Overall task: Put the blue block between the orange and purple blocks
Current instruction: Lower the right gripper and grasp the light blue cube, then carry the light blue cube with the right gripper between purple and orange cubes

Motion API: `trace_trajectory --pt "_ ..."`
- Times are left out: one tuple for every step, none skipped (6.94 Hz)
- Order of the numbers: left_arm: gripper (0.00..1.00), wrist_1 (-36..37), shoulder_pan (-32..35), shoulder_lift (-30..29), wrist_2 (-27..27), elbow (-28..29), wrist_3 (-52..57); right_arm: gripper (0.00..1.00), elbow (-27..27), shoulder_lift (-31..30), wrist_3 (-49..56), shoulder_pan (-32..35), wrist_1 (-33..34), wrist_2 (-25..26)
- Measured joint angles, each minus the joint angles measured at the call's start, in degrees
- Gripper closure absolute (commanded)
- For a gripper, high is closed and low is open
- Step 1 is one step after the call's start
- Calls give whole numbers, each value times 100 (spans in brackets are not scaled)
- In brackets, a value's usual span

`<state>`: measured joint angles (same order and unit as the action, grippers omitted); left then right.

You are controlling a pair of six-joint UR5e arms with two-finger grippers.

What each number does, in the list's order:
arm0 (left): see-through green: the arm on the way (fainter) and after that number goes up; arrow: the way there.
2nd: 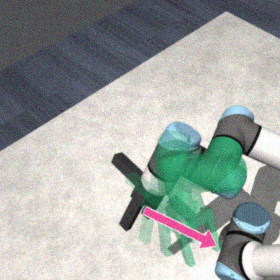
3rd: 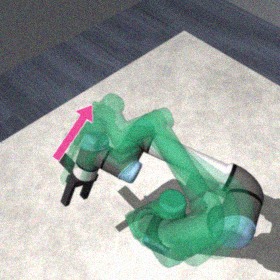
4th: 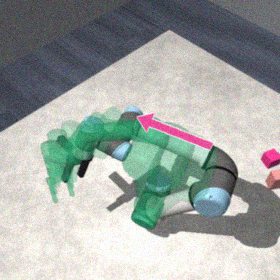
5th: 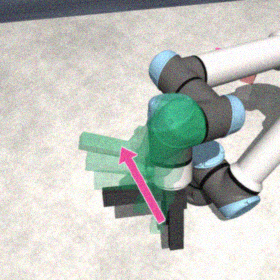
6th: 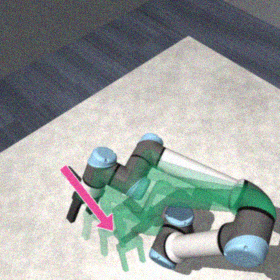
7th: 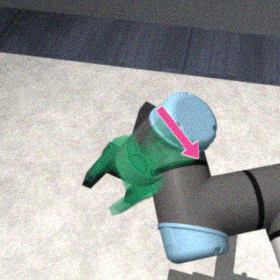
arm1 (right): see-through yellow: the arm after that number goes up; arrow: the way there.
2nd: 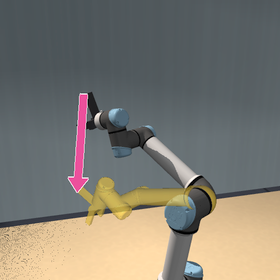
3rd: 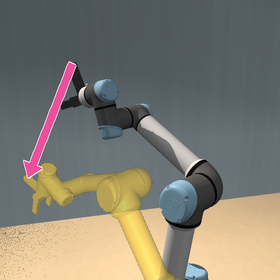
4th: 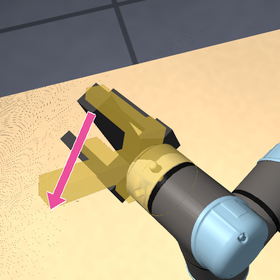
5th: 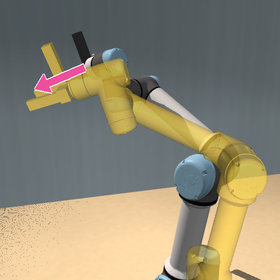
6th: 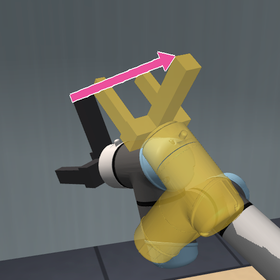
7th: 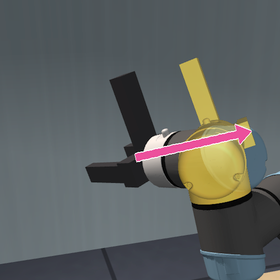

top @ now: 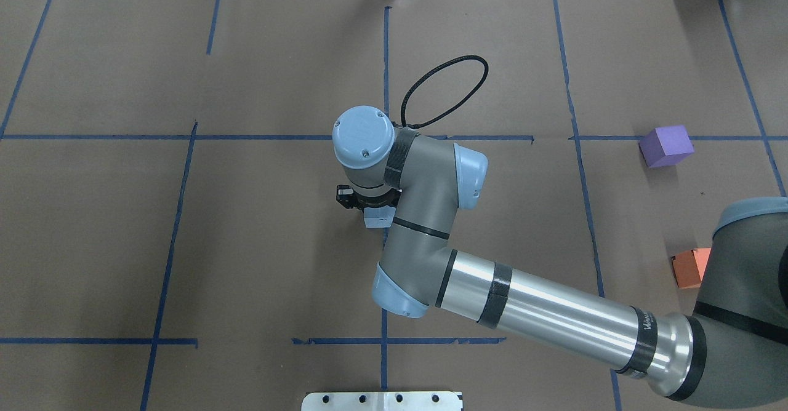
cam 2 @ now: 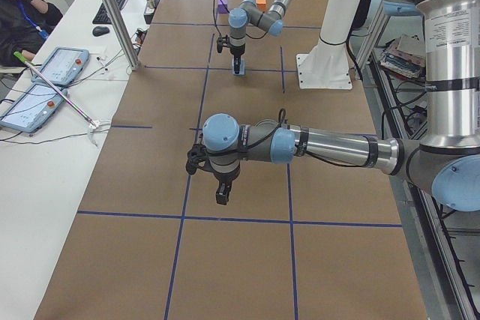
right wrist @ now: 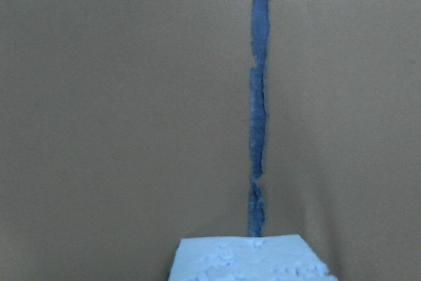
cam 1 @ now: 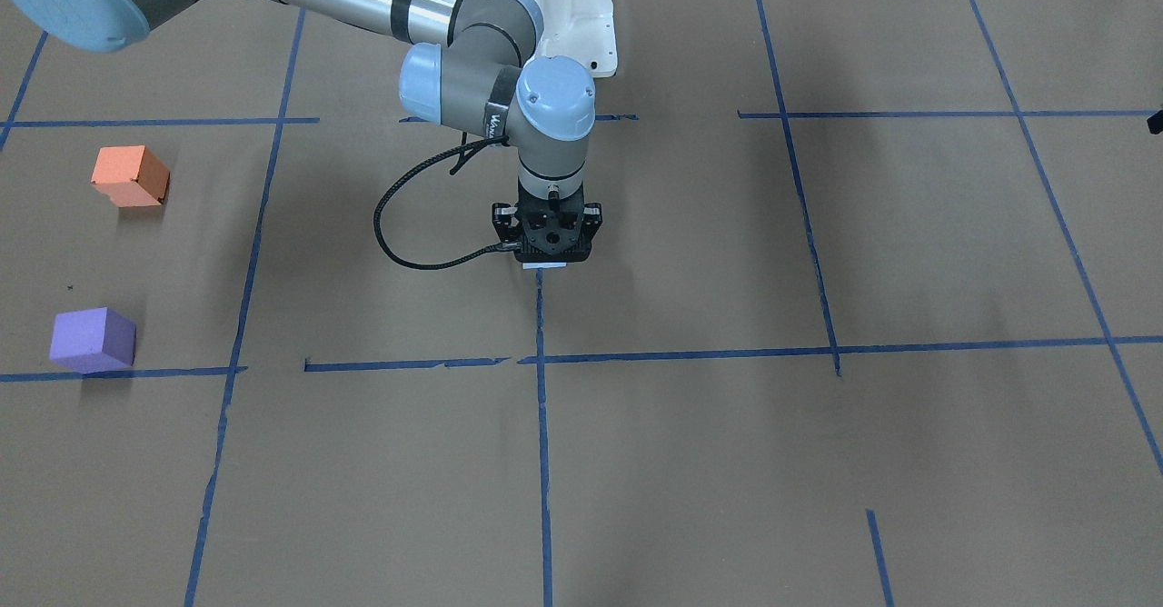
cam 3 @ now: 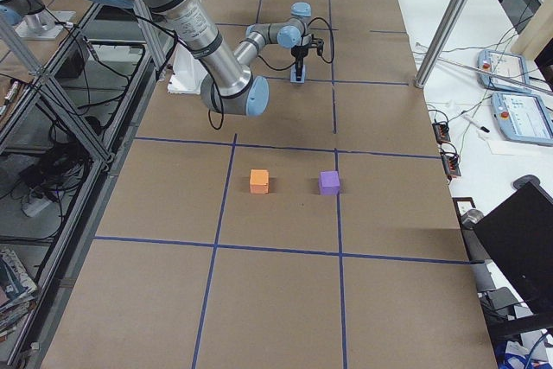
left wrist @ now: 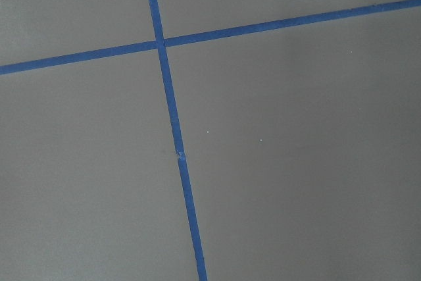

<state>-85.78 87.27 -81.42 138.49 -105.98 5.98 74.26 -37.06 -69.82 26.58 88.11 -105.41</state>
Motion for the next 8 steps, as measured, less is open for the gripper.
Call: trace_trajectory --pt "0 0 0 -3 -2 1 -2 80 194 -53 9 59 126 -27" --pt "0 0 0 -5 0 -3 -4 81 577 -170 24 166 404 -73" --pt "0 0 0 -6 1 -7 -4 81 1050 -342 65 338 747 -178" --pt "0 0 -1 -6 2 -7 -5 82 1498 -635 233 596 995 -365" --pt "0 0 -5 -6 2 -9 -2 81 1899 -1066 619 932 1097 -621" --pt "0 0 -6 -6 2 -19 -2 81 2282 -1605 1170 1297 1113 -859" --pt "0 0 -4 -6 2 -27 -6 81 2670 -2232 1718 1658 1109 -1014" --pt "0 0 -3 -14 2 -22 -8 81 2970 -2832 2156 2004 1096 -1141"
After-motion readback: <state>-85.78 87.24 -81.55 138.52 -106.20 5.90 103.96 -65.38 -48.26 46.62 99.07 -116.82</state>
